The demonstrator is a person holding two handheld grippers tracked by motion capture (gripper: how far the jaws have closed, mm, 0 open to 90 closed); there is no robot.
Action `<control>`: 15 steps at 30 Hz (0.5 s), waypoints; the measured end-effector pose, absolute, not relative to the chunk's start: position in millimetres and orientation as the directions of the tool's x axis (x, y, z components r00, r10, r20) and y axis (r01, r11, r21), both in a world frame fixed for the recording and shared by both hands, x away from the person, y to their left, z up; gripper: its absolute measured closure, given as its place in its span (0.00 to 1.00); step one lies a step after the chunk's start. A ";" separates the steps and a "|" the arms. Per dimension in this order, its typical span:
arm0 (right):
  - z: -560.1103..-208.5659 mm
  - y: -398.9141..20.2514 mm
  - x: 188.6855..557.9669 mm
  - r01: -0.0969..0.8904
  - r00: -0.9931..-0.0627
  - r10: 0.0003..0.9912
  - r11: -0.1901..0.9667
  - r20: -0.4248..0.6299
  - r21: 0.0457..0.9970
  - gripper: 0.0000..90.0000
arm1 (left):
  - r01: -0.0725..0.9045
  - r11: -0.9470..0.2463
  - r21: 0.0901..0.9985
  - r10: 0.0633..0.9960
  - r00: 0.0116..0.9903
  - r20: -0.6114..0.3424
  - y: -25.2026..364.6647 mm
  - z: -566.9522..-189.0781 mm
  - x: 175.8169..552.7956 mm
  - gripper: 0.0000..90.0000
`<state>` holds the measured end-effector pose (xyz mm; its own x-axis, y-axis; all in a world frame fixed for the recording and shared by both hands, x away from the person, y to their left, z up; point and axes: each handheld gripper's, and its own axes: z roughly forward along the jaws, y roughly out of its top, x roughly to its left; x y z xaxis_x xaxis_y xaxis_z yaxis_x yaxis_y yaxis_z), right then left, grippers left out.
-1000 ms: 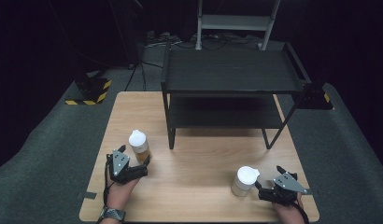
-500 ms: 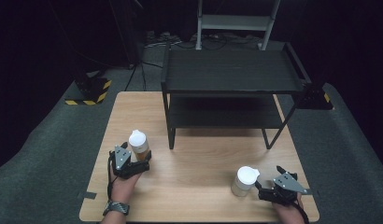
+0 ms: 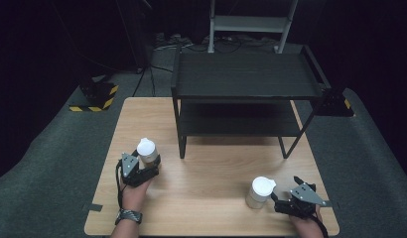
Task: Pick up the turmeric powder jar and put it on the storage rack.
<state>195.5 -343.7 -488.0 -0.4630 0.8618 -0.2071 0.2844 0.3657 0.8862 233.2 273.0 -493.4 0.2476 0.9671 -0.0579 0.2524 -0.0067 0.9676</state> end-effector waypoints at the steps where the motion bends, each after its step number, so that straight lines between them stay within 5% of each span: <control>1: -488.1 -343.8 195.5 0.285 -0.462 0.863 0.364 -0.206 0.887 0.01 | 0.251 -0.009 0.968 0.966 0.252 -0.057 273.5 -494.5 233.6 0.21; 15: -488.2 -344.0 195.5 0.284 -0.463 0.862 0.364 -0.205 0.887 0.01 | 0.234 0.001 0.972 0.968 0.243 -0.059 273.8 -501.2 233.6 0.32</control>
